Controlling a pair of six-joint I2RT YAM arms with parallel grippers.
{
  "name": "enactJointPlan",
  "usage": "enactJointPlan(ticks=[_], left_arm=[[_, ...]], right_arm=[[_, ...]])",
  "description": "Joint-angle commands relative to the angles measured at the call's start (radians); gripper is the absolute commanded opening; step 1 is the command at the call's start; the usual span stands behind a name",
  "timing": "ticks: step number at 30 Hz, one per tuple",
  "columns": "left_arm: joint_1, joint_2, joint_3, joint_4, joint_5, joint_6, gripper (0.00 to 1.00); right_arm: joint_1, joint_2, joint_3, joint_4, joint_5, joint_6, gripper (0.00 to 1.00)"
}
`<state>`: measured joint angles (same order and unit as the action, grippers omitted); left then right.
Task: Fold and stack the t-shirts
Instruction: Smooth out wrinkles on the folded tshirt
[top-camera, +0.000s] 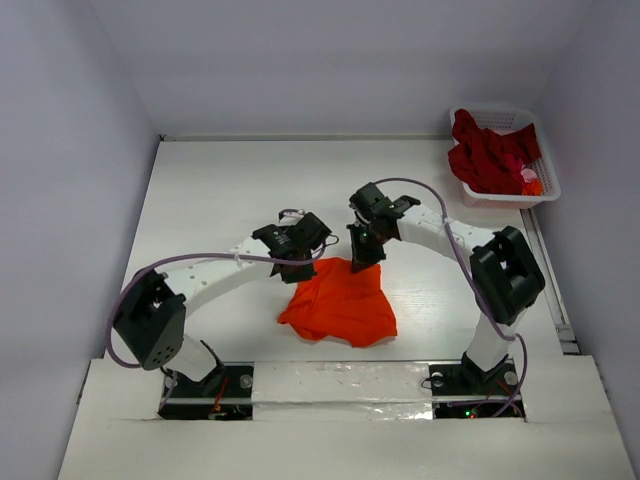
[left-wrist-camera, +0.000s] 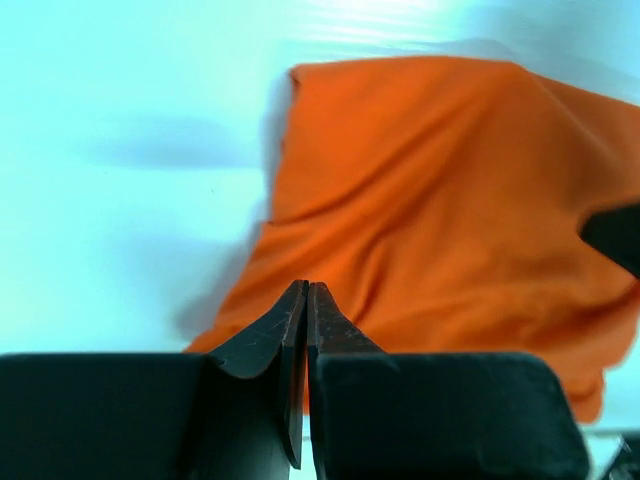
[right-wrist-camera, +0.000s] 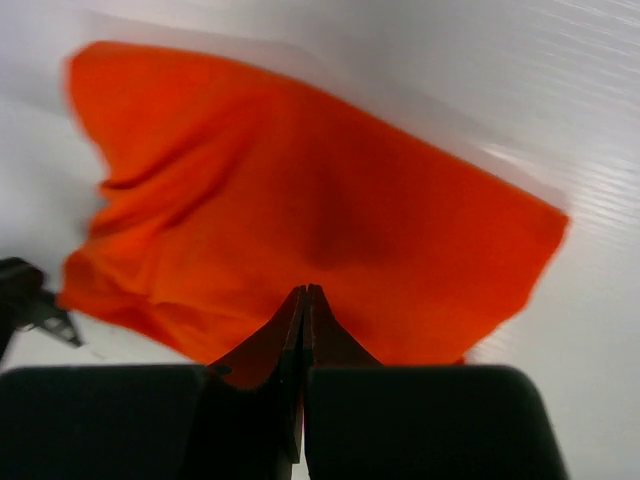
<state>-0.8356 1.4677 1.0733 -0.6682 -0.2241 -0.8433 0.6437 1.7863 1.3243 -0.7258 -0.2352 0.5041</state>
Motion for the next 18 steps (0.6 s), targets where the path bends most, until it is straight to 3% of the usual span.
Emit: enactJointPlan(ticks=[1,18], left_arm=[[0.036,0.029,-0.039,0.045,-0.047,-0.037,0.0],[0.101,0.152,-0.033,0.219,0.049,-0.005,0.0]], right_arm=[[-0.004,-0.062,-0.043,0.031,0.007,0.011,0.0],[0.065,-0.173,-0.099,-0.05,0.054,0.002,0.0]])
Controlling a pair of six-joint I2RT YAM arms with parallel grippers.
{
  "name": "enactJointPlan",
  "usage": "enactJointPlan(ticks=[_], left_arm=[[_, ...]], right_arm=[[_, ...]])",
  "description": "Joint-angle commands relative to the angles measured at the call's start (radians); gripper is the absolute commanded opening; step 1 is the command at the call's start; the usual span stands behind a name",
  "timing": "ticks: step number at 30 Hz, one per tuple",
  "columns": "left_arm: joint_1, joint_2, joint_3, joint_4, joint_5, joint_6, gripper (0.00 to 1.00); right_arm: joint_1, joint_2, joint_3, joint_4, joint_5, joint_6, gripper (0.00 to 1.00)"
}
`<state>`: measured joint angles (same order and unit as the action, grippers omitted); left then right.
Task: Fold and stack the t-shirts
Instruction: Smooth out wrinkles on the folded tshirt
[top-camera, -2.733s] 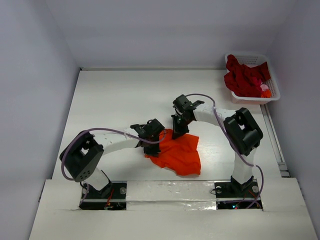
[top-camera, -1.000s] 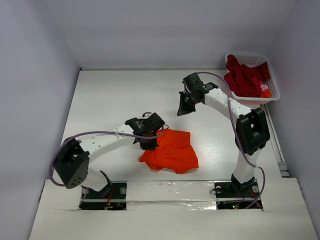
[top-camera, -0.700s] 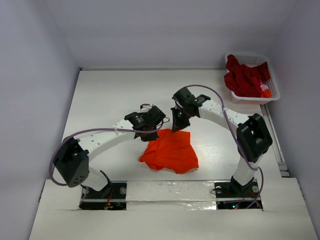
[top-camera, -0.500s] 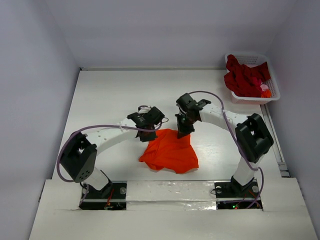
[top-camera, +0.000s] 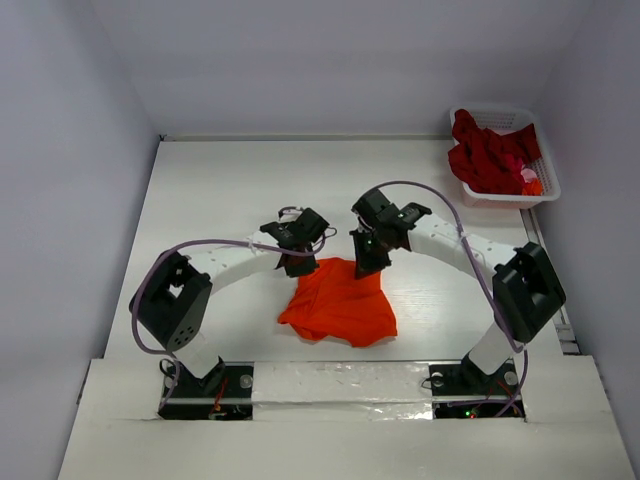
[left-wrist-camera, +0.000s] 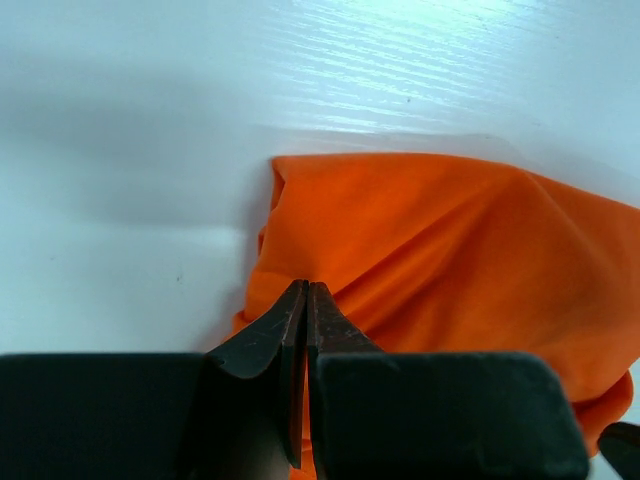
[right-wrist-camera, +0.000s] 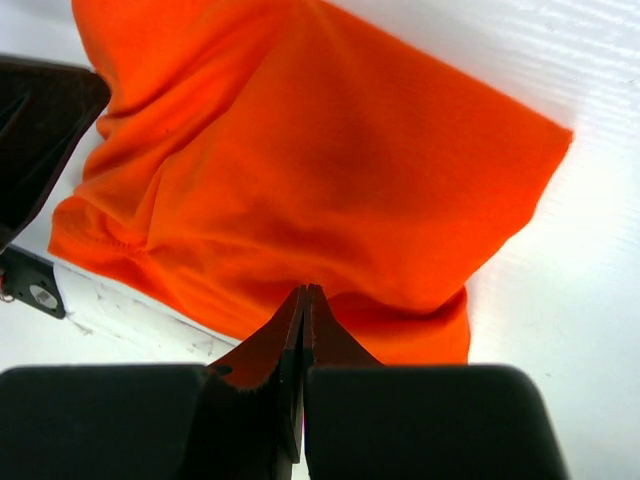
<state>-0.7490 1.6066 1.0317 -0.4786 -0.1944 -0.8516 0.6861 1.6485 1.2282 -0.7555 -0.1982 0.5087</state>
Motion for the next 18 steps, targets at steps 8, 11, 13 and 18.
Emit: enactJointPlan(ticks=[8,11,13,18], left_arm=[[0.025,0.032,0.057,0.041,0.062,0.005,0.0],[0.034,0.062,0.067,0.052,0.069,0.011,0.0],[0.043,0.078,0.057,0.069,0.073,0.011,0.0],[0.062,0.124,0.038,0.129,0.108,0.011,0.0]], right_arm=[[0.053,-0.029,-0.049,-0.007,0.034,0.002,0.0],[0.078,-0.029,-0.05,-0.011,0.046,0.001,0.0],[0.087,-0.024,-0.058,-0.01,0.052,0.002,0.0],[0.116,-0.023,-0.119,0.015,0.054,0.017,0.0]])
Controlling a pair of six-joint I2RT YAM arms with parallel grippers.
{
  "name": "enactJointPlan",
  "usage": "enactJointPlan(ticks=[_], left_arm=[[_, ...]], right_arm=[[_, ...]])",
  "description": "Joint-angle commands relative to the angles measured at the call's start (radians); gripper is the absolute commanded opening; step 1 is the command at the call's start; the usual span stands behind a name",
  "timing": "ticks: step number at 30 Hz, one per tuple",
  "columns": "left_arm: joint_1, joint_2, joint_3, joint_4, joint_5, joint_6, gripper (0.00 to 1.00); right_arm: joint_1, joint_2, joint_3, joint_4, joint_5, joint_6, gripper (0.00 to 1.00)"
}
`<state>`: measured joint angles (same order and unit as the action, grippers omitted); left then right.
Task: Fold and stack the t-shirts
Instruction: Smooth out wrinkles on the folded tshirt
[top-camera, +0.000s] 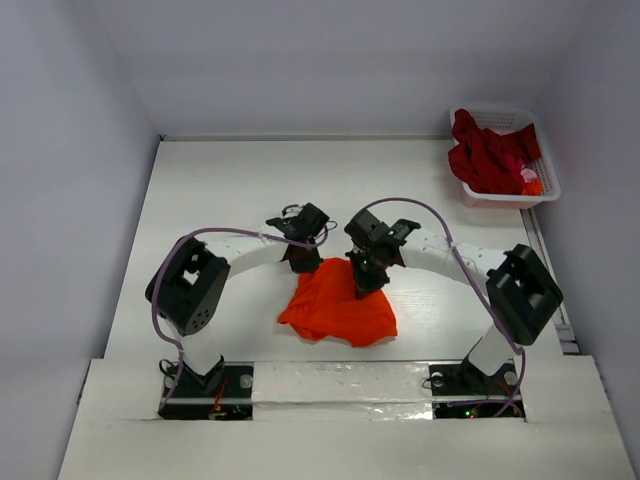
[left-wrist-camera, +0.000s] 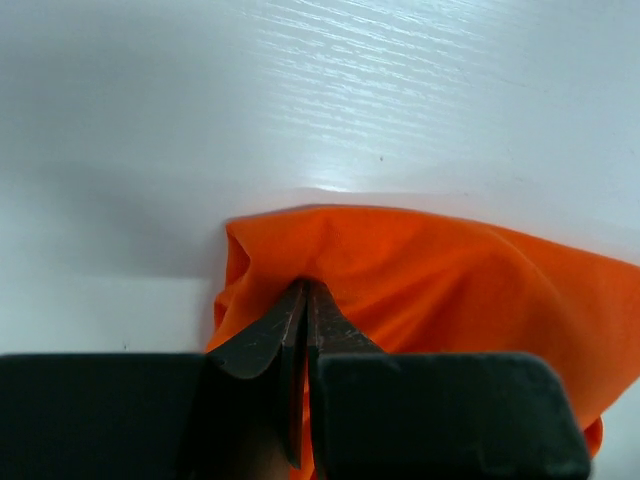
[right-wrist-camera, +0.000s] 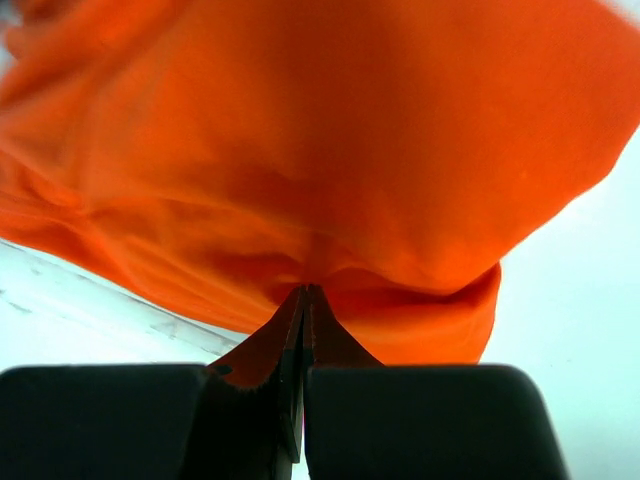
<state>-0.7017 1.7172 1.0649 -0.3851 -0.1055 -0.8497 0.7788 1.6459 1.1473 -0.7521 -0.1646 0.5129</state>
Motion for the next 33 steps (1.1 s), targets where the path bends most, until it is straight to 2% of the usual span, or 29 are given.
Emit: enactJointPlan(ticks=[1,8,15,26,33], left_arm=[[0.024,0.018,0.003,0.041,0.023,0.008,0.0],[0.089,0.073,-0.034,0.124,0.082,0.008,0.0],[0.154,0.11,0.018,0.132,0.087,0.029,0.0],[0.271,0.159,0.084,0.126,0.099,0.061,0.0],[0.303,0.163,0.103,0.112,0.099,0.077,0.0]], right_arm=[[0.023,-0.02,-0.049,0.02,0.022,0.018,0.0],[0.034,0.015,-0.173,0.102,0.011,0.027,0.0],[0.034,0.041,-0.256,0.157,0.008,0.03,0.0],[0.043,0.037,-0.27,0.157,0.016,0.041,0.0],[0.043,0.019,-0.259,0.137,0.037,0.05,0.0]])
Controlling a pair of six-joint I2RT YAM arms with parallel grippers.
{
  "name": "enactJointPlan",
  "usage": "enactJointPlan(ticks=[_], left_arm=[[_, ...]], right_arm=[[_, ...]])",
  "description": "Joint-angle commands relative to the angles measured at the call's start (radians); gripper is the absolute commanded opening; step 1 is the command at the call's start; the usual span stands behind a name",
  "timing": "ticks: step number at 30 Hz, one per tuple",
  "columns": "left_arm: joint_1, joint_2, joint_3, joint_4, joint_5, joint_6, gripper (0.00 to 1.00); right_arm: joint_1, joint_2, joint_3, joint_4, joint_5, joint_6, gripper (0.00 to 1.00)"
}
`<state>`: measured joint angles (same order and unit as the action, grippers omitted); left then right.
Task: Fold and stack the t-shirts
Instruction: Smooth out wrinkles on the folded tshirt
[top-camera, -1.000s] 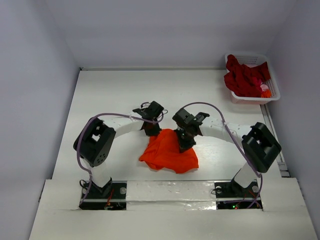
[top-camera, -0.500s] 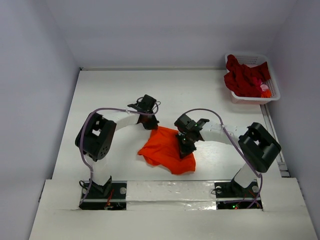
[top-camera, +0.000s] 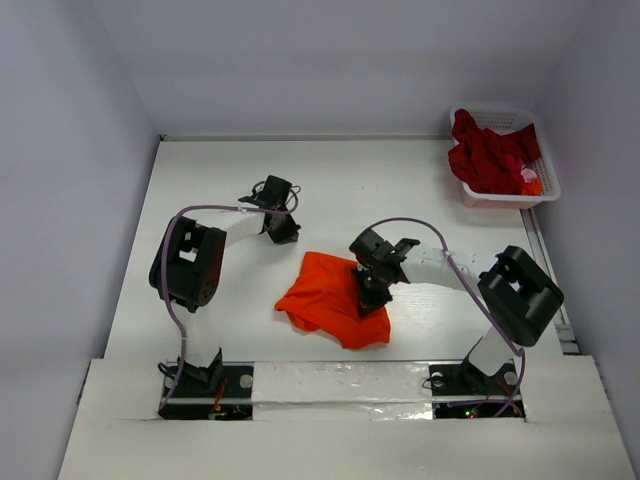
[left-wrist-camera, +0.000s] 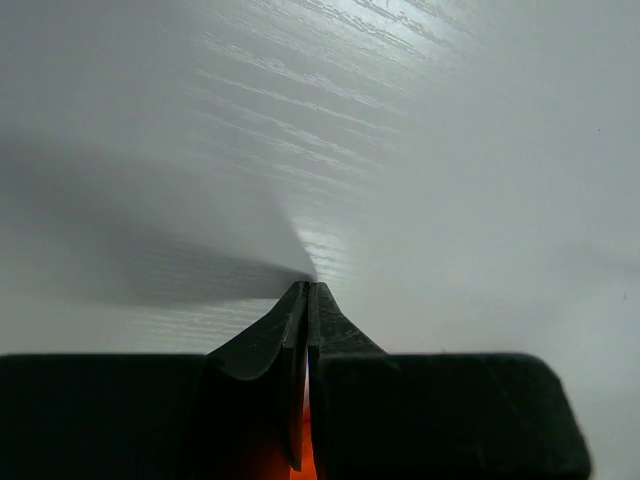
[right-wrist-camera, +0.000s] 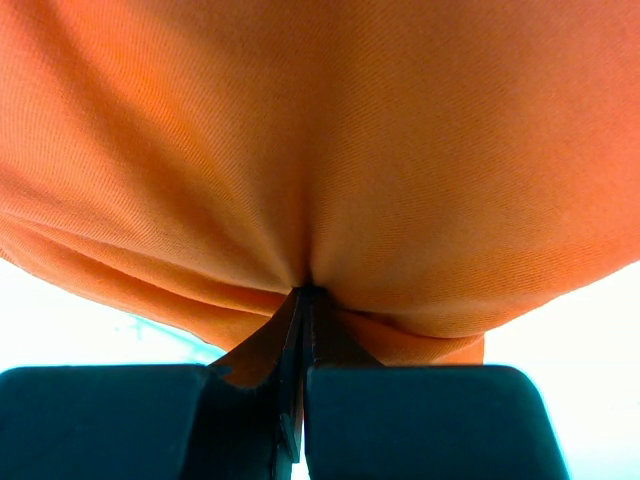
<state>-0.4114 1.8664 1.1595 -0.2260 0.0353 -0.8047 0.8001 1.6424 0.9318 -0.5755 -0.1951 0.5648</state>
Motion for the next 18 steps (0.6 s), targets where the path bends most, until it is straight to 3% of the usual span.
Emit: enactJointPlan(ticks=[1,7,13,18], left_arm=[[0.013,0.01,0.008,-0.05,-0.041,0.033,0.0],[0.013,-0.125,-0.023,-0.142,-0.081,0.059,0.0],[0.013,-0.358,-0.13,-0.252,-0.133,0.058,0.0],[0.013,-0.538,-0.224,-0.303,-0.117,0.041,0.0]], right_arm=[[0.022,0.004,-0.036,-0.056,0.075,-0.002,0.0],[0.022,-0.082,0.142,-0.177,0.12,-0.003,0.0],[0.022,-0.082,0.373,-0.277,0.154,-0.04,0.0],[0.022,0.025,0.44,-0.256,0.143,-0.062,0.0]])
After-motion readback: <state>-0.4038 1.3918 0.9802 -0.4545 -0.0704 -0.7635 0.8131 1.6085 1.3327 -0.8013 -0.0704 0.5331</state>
